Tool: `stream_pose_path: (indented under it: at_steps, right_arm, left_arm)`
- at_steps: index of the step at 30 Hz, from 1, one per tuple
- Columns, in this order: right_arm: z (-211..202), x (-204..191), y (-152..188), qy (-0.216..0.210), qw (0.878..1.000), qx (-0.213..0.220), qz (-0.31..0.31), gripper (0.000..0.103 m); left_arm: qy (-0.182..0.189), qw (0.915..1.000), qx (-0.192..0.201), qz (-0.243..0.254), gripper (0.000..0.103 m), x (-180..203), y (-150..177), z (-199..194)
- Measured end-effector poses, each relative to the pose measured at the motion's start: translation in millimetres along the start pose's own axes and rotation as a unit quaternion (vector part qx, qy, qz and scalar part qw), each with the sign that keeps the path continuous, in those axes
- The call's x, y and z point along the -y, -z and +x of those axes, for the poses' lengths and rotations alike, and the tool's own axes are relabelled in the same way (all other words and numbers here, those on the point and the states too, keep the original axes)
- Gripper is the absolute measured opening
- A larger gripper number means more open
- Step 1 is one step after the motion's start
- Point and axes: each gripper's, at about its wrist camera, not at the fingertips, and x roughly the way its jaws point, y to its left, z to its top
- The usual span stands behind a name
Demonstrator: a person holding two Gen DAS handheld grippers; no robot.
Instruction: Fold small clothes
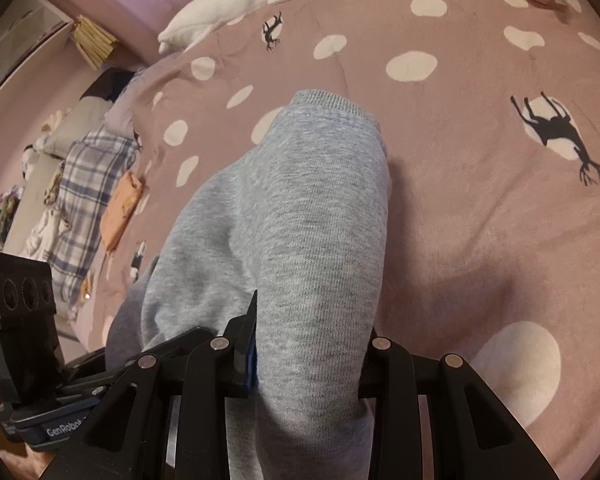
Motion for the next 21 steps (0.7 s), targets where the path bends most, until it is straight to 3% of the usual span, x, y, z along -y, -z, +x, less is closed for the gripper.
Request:
stream_pose_path:
  at_steps: [13, 21]
  right_arm:
    - [4.5, 3.5, 5.6, 0.033, 0.999, -0.004, 0.001, 0.037]
    - [-6.3, -3.0, 7.5, 0.067, 0.998, 0.007, -0.003, 0.048]
  left_arm:
    - [-0.011, 0.9999, -0.012, 0.002, 0.043, -1.6, 2.0, 13.7]
    - [-0.027, 0.9995, -0.003, 0.017, 0.047, -1.8, 5.6, 3.4]
